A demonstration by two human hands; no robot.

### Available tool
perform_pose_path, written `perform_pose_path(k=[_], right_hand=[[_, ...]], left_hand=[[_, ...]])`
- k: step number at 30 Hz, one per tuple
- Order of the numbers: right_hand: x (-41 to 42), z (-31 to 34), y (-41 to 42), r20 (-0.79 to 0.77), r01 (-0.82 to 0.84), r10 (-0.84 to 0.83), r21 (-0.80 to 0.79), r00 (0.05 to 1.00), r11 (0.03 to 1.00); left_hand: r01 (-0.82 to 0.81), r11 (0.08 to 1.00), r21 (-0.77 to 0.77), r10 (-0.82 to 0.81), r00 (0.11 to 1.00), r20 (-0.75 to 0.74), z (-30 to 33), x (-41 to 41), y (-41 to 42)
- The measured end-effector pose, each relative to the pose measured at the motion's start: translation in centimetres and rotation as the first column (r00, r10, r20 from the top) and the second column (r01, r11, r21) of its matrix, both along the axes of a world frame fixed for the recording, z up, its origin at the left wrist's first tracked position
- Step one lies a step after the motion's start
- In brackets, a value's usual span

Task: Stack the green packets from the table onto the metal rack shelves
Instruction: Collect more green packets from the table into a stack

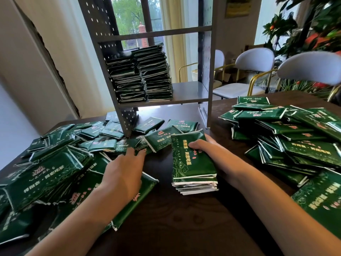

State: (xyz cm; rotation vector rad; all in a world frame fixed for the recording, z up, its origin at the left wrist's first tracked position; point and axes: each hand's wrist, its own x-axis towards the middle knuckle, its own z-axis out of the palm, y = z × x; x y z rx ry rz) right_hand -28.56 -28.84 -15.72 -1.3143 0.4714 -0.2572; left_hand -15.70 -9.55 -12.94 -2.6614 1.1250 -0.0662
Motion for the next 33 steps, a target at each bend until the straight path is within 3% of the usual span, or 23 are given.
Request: perform_pose_path(k=[4,7,11,15,20,23,25,29,33], right_hand=[[0.0,0.0,0.0,0.003,0.004,-0.004,-0.023,1.0,1.0],[0.1,0.0,0.0,0.009,0.016,-0.016,-0.023,1.0,1.0],[0.2,-0.2,-0.1,0.038,0.03,-0.029,-0.034,0.999,0.999],[0.0,-0.2,0.0,0.055,0.065,-0.062,-0.046,0.997,0.997],[-0.2,0.3,0.4,0.111,0.074,-0.066,-0.068,0.992,0.995],[0.0,-0.1,0.2,0.133,0.074,-0.064,-0.07,0.989,0.995],[0.1,-0.1,0.2,0.147,0.073,-0.062,-0.071,0.987,0.995],[0.4,-0.5,0.0,0.137,0.074,-0.056,-0.129,0.989,0.989],[0.1,-0.2,-0.2,0.106,0.051,-0.036,-0.145,0.994,0.988]], left_hand=[[0.033,0.996,-0.087,-0.03,0.999,0.034,0.1,0.0,0.2],[0.085,0.956,-0.279,-0.083,0.996,0.019,1.2,-0.1,0.3],[0.069,0.726,-0.685,-0.162,0.984,-0.072,2.8,-1.2,-0.4],[-0.04,0.532,-0.846,-0.226,0.956,-0.188,4.7,-1.5,-1.6],[-0.008,0.473,-0.881,-0.351,0.915,-0.197,7.0,-2.6,-3.5],[0.07,0.537,-0.841,-0.365,0.918,-0.157,8.0,-3.4,-4.9],[0.052,0.59,-0.806,-0.395,0.889,-0.232,8.2,-3.8,-5.9],[-0.058,0.692,-0.72,-0.4,0.799,-0.449,7.4,-4.4,-8.4],[-0.322,0.589,-0.741,-0.391,0.689,-0.61,6.0,-4.4,-9.9]])
